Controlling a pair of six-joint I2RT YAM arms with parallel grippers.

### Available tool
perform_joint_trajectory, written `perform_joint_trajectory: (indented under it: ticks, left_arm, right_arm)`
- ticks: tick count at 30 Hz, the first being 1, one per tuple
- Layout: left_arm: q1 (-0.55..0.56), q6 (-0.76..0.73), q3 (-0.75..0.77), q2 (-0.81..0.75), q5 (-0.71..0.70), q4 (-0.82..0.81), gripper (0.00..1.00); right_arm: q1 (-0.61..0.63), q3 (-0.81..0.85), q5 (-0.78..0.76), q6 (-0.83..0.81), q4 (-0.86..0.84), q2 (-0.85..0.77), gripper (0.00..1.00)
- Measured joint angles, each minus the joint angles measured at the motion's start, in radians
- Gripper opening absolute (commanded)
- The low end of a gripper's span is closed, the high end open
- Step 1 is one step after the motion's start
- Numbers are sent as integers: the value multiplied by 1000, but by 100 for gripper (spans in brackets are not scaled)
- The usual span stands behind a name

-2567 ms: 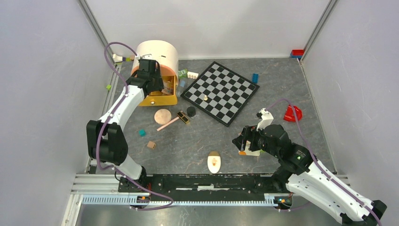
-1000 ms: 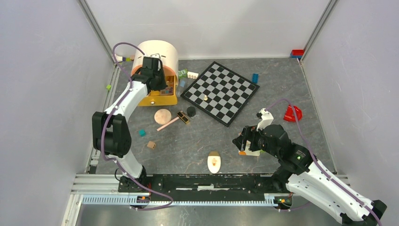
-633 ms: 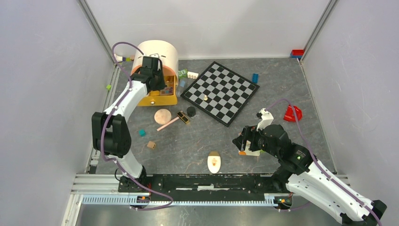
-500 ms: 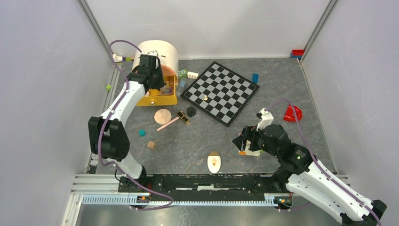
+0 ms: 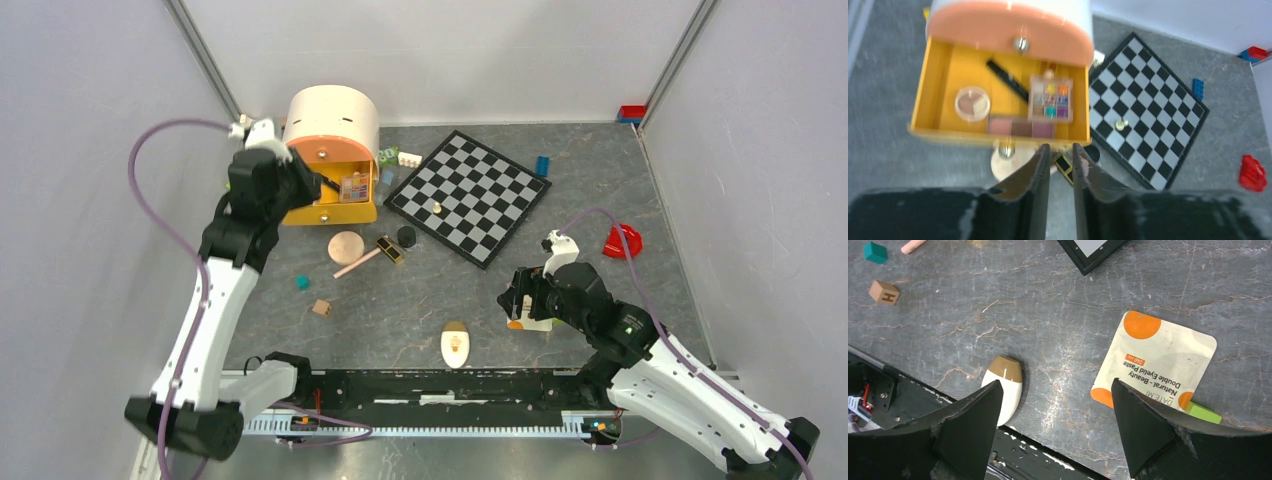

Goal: Organize the makeup
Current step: Place the makeup in the drawer, then pick up the lipstick at the center of the board.

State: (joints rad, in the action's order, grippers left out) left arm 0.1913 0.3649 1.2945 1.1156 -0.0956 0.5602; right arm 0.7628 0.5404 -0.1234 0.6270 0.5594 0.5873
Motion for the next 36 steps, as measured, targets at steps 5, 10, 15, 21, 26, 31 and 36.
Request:
perform_joint_trajectory:
  ticks: [5,10,15,21,26,31,36]
  left_arm:
    - [0,90,-251,-251,2,73,48]
    - [0,154,-470,-456,53,140,62]
    - [0,206,-598,-520,102,147,72]
    - [38,300,-676,-476,69,105,75]
    - [313,410,-684,-332,-138,20,82]
    - [544,518,-611,-58,-319,-27,90]
    - [577,612,-516,143,-442,-41,94]
  right_arm:
    - [0,0,-15,-19,0,31,87]
    - [0,0,-18,-32,-1,60,87]
    - [0,0,-12,-35,-15,89,87]
    - [0,0,-7,-33,-31,93,87]
    - [0,-3,-5,-30,-36,80,87]
    - [0,-4,-5,-30,-35,68,87]
    - [0,-6,-6,-30,-35,46,87]
